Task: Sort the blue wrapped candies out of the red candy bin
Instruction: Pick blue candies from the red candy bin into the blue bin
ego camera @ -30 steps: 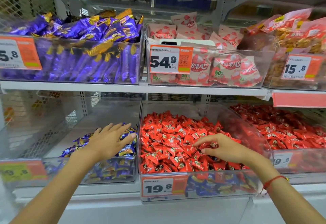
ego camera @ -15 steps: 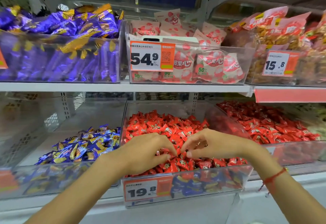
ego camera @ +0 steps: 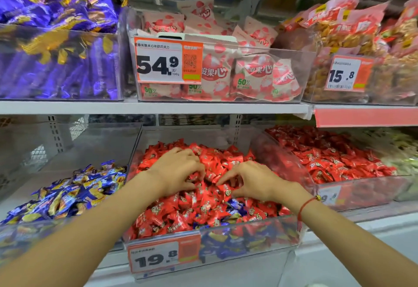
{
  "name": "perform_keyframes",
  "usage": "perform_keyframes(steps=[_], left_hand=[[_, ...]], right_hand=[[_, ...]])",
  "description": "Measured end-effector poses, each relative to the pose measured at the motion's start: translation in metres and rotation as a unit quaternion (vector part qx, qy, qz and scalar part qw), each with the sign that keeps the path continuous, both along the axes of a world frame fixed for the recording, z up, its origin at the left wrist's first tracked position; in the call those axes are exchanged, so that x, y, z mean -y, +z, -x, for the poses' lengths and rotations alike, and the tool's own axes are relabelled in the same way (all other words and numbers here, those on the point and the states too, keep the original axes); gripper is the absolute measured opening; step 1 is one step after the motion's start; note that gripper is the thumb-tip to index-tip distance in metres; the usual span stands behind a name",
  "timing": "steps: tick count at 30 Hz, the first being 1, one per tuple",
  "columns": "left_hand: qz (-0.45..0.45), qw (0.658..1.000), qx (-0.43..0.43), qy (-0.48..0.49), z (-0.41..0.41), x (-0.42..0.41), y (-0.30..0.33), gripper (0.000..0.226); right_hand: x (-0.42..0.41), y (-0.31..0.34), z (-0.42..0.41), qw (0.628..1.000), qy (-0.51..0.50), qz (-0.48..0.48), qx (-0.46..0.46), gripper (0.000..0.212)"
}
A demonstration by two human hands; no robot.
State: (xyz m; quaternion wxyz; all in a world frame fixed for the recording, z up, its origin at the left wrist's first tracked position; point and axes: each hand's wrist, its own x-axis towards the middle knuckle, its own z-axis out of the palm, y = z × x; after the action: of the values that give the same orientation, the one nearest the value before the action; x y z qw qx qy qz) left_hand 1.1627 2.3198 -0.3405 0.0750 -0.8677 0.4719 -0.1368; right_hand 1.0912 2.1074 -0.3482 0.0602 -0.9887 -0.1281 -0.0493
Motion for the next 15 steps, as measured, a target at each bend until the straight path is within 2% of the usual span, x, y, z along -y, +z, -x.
perform_keyframes(steps=[4,7,9,11,13,15], left_hand=[[0.016,0.999,-0.045,0.026,0.007,-0.007,0.006,0.042],[0.066,0.996,-0.052,-0.016,0.018,-0.012,0.009,0.040],[0.067,0.993,-0.078,-0.053,0.028,-0.010,0.009,0.035],[0.000,0.991,-0.115,-0.063,0.035,-0.003,0.005,0.036],[-0.073,0.989,-0.126,-0.033,0.035,0.002,0.000,0.037],[-0.073,0.991,-0.110,-0.002,0.030,0.000,-0.001,0.035]], right_hand=[[0.021,0.011,0.006,0.995,-0.057,0.072,0.047,0.047],[0.041,0.015,0.011,0.993,-0.089,0.081,0.006,0.059],[0.042,0.019,0.014,0.993,-0.093,0.078,-0.006,0.061],[0.035,0.023,0.018,0.995,-0.086,0.050,0.007,0.049],[0.020,0.025,0.021,0.998,-0.057,-0.011,0.011,0.028],[0.003,0.024,0.021,0.999,-0.012,-0.045,-0.018,0.017]])
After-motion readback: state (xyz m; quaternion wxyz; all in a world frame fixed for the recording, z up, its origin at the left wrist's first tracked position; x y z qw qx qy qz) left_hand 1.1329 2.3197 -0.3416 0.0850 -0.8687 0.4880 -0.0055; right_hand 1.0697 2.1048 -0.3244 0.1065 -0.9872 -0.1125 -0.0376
